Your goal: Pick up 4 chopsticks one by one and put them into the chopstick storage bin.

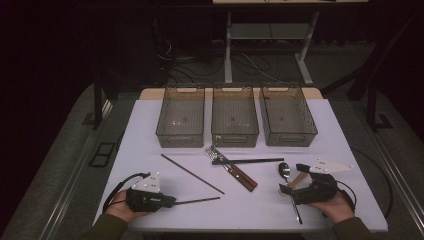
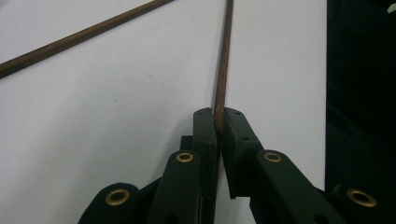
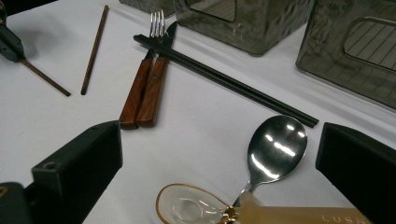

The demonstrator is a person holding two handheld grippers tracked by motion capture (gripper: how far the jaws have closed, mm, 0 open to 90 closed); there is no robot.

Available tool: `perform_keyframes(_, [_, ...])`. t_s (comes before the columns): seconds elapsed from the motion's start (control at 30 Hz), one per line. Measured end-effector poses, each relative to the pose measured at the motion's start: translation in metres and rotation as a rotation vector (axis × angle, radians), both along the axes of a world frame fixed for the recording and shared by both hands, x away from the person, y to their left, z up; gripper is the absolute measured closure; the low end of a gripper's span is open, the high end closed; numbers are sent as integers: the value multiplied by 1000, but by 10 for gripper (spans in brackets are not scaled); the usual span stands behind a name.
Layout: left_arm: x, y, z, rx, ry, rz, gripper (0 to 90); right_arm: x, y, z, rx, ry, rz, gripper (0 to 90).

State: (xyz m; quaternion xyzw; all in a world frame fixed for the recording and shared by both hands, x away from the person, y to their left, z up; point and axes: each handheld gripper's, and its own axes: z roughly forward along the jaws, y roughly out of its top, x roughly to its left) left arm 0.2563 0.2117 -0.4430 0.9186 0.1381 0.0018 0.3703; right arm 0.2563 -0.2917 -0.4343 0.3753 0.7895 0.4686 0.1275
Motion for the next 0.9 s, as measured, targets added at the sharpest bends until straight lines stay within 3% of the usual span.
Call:
perform_keyframes(0.27, [-4, -6, 3, 31, -43, -34, 849, 0, 0, 0, 0, 0, 0, 4])
perform_keyframes(0.57, [-5, -7, 10, -13, -28, -37, 849, 0, 0, 0, 1, -1, -2, 4])
perform_keyframes(0.67, [-4, -7, 13, -47, -19, -12, 850, 0, 0, 0, 1, -1, -2, 4])
perform_keyframes(0.9, [2, -11, 19, -44, -8, 90, 849, 0, 0, 0, 2, -1, -3, 5])
